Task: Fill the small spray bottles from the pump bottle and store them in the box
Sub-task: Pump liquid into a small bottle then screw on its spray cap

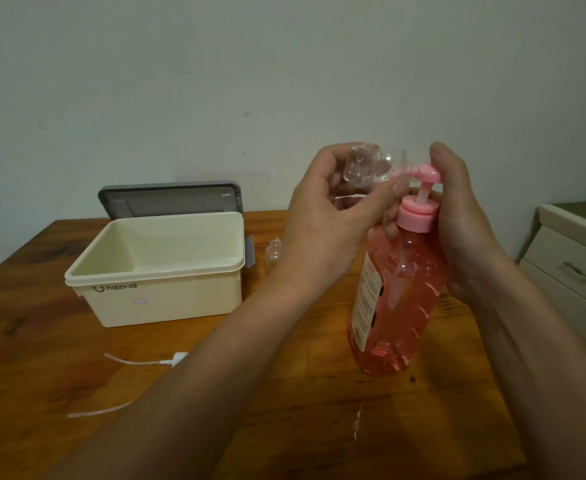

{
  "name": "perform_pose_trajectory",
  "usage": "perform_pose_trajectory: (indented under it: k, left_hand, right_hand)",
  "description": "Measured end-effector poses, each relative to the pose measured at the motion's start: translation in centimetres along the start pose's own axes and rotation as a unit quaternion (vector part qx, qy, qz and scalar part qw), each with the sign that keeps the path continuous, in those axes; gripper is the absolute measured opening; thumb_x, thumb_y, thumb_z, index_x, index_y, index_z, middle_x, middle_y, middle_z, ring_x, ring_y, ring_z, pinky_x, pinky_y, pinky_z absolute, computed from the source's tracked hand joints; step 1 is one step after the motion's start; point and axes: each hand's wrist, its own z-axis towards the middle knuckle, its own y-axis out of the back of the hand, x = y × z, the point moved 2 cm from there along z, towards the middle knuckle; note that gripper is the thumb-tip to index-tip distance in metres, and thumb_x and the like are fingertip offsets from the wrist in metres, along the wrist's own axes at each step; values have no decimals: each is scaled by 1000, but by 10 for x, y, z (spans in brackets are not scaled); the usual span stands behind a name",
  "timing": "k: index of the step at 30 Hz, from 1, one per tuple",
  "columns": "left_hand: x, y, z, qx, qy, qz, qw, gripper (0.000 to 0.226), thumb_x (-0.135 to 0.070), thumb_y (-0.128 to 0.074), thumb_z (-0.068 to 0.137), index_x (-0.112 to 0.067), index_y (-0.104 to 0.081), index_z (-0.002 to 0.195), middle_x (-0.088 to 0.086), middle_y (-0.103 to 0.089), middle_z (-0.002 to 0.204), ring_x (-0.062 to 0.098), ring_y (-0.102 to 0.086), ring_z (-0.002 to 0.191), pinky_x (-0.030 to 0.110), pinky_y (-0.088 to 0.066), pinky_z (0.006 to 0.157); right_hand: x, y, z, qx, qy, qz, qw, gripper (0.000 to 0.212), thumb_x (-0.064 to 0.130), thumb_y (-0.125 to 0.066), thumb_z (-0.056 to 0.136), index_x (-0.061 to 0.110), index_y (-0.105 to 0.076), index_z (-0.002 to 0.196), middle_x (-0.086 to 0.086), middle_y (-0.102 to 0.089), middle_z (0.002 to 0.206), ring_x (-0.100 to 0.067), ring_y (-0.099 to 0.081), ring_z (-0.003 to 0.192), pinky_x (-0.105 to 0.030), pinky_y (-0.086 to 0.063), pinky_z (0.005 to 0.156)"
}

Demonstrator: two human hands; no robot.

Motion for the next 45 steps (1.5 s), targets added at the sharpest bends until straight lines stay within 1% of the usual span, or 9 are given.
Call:
perform_pose_trajectory:
  k: [8,13,17,23,26,30,37,40,45]
  left_hand:
    - [6,3,-2,4,2,1,1000,39,-13,-75,82,-10,-54,115,3,-71,104,7,-69,90,19,-56,77]
    - [8,5,-3,8,13,1,1000,40,-15,-75,82,-13,-54,115,0,-70,105,5,-69,91,14,-54,75]
    - [13,7,-4,11,33,-1,999,41,-13,-76,80,-13,-54,114,3,-70,104,6,-69,89,13,-53,71]
    - [11,8,-3,11,35,23,999,43,-16,-78,78,-18,-52,112,1,-67,103,4,-68,84,10,-51,65]
    - [8,8,-3,17,19,32,999,42,-14,-76,80,-17,-55,115,-1,-67,104,3,-68,84,10,-51,66]
    - [8,8,-4,19,17,34,999,41,-12,-75,81,-15,-58,118,-2,-67,108,-2,-66,86,8,-50,66]
    - [6,9,-4,11,4,64,998,40,-16,-76,81,-19,-57,115,-10,-65,102,-1,-66,86,19,-56,77]
    - [7,9,-5,14,5,67,998,40,-16,-76,80,-20,-58,115,-6,-65,107,5,-67,91,25,-58,81]
    - [8,10,-6,21,16,64,998,41,-15,-78,78,-18,-60,115,-6,-66,106,5,-66,92,15,-54,76]
  right_hand:
    - [1,-3,0,4,-2,-1,1000,69,74,-41,85,10,-64,68,-8,-59,57,-20,-54,48,-29,-46,55]
    - [4,-5,2,-19,16,4,1000,57,54,-43,92,15,-67,58,-9,-58,54,-20,-52,46,-27,-45,50]
    - [3,-7,3,-33,26,7,999,55,41,-45,93,16,-67,49,-9,-59,54,-20,-51,47,-31,-42,57]
    - [4,-8,0,-11,9,2,1000,67,71,-45,85,19,-67,50,-7,-58,57,-20,-55,47,-28,-49,54]
    - [5,-8,0,-16,14,-13,1000,62,62,-44,90,16,-65,54,-7,-57,52,-18,-51,42,-23,-44,45]
    - [3,-8,2,-24,26,0,999,56,43,-44,92,18,-68,48,-7,-58,53,-20,-51,44,-30,-43,55]
    - [2,-7,2,-3,7,-21,1000,63,69,-46,84,16,-65,57,-6,-59,54,-21,-55,48,-29,-48,57]
    - [4,-7,-1,-13,15,-24,999,57,59,-44,88,15,-64,58,-6,-58,52,-21,-52,45,-26,-45,51]
    - [6,-8,-3,-27,29,-23,999,49,43,-41,93,14,-61,59,-7,-56,49,-19,-48,40,-24,-39,45]
